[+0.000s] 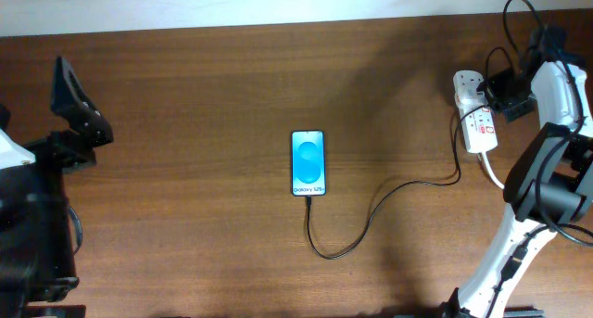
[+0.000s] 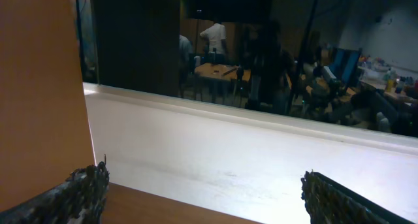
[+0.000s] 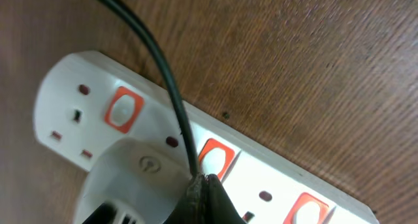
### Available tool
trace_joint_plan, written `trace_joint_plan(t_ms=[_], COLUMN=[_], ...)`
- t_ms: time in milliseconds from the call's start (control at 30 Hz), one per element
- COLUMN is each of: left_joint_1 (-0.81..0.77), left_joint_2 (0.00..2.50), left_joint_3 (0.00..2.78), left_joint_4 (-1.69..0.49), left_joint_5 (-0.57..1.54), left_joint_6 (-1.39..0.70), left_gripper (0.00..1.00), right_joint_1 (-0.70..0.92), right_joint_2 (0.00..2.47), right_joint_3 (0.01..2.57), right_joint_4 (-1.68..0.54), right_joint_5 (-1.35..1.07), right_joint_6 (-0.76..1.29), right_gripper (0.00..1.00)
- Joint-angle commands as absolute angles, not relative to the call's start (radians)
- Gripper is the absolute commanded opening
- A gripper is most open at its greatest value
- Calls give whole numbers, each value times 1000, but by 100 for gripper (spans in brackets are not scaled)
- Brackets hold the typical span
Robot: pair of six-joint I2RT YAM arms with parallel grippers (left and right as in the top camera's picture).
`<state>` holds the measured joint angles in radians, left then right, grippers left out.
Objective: Plug charger to phone and switch on socket
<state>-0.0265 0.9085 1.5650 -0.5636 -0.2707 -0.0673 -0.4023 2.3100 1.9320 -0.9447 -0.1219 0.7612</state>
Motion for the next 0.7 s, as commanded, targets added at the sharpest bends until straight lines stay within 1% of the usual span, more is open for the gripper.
trace_joint_plan(t_ms=[0, 233, 333, 367, 467, 533, 567, 667], left_joint_1=[-23, -23, -23, -23, -23, -23, -23, -23], left_joint_2=[903, 902, 873, 839, 717, 598, 496, 279], left_joint_3=[1552, 1552, 1552, 1538, 1440, 1333, 1240, 1050], left_joint_4=[-561, -557, -558, -556, -488, -402, -324, -167], left_joint_5=[-285, -284, -284, -284, -284, -284, -284, -285], left_joint_6=[-51, -51, -51, -51, -51, -51, -52, -51], left_gripper=[99, 99, 99, 99, 99, 99, 99, 99], right_joint_1=[-390, -395, -421, -432, -439, -439, -439, -439], right_joint_2=[2379, 2371, 2265, 2196, 1997, 1831, 1732, 1513], right_joint_3=[1945, 1958, 2011, 2027, 2039, 2039, 2039, 2049], right_joint_4=[-950, -1017, -1164, -1215, -1262, -1241, -1213, -1135], right_joint_5=[-125, -118, 39, 117, 221, 225, 221, 215], right_joint_6=[768, 757, 751, 716, 620, 545, 519, 501], right_gripper=[4, 4, 4, 4, 4, 4, 4, 4])
